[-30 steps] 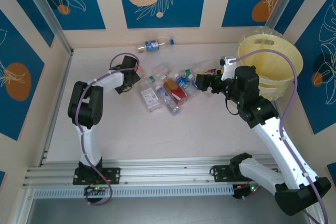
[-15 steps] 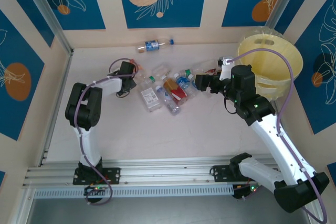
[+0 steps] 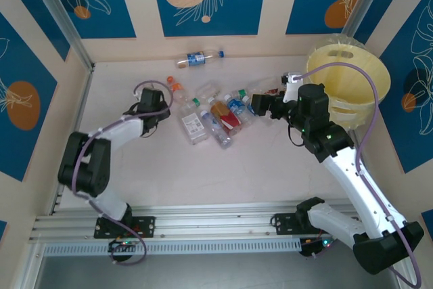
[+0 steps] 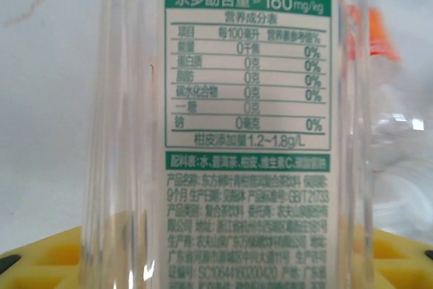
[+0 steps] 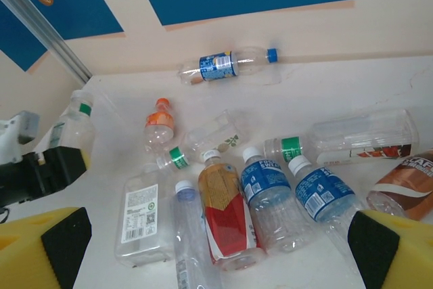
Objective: Put the plastic bottles in the bin
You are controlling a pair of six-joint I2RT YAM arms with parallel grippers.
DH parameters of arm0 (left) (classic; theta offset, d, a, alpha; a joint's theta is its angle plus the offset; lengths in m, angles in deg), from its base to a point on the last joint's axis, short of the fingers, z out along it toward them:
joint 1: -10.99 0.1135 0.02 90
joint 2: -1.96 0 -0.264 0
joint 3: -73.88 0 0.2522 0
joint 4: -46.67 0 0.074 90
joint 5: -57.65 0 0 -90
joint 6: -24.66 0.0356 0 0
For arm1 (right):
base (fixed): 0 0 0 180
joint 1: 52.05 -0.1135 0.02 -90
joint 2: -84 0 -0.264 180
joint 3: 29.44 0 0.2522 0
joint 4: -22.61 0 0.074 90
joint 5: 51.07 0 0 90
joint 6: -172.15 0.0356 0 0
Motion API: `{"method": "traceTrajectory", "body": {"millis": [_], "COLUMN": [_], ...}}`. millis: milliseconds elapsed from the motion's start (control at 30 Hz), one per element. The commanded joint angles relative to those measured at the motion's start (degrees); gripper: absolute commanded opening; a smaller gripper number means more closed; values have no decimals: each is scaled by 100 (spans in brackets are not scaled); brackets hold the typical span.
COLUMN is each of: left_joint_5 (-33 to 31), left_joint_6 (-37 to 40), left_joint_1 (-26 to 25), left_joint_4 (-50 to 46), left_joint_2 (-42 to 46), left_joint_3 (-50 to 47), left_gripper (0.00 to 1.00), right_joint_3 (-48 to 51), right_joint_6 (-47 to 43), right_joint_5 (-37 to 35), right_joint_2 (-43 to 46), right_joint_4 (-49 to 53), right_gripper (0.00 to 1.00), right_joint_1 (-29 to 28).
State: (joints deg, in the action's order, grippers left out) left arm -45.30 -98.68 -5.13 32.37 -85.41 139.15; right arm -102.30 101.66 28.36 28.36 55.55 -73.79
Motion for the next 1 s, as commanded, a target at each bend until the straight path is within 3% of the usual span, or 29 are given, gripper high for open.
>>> {"method": "traceTrajectory", "body": {"millis": [0, 233, 333, 500, 733, 867, 967], "left_joint_5": [959, 3652, 4360, 4998, 5878, 6047, 6320], "left_joint_6": [355, 356, 433, 496, 417, 408, 347], "left_joint_1": [50, -236, -511, -885, -1190, -1350, -1437], "left_joint_4": [509, 987, 1203, 1618, 2002, 2093, 2190], "left_joint_2": [446, 1331, 1485, 1535, 1173, 1050, 952], "left_joint_3": [-377, -719, -697, -612, -267, -151, -85], "left_gripper": [19, 1, 0, 0, 0, 0, 0], "right_joint_3": [107, 201, 82, 107, 407, 135, -41], "right_joint_6": [339, 766, 1227, 2406, 3186, 3233, 3122], "right_joint_5": [-83, 428, 809, 1651, 3058, 2904, 3104], "right_joint_2": [-78, -398, -660, -953, -1212, -1531, -1785], "right_joint_4": [-491, -1096, -1053, -1290, -2858, -2724, -2948], "right_gripper": [100, 100, 100, 100, 100, 100, 94], "right_joint_1": [-40, -33, -38, -108, -136, -255, -379]}}
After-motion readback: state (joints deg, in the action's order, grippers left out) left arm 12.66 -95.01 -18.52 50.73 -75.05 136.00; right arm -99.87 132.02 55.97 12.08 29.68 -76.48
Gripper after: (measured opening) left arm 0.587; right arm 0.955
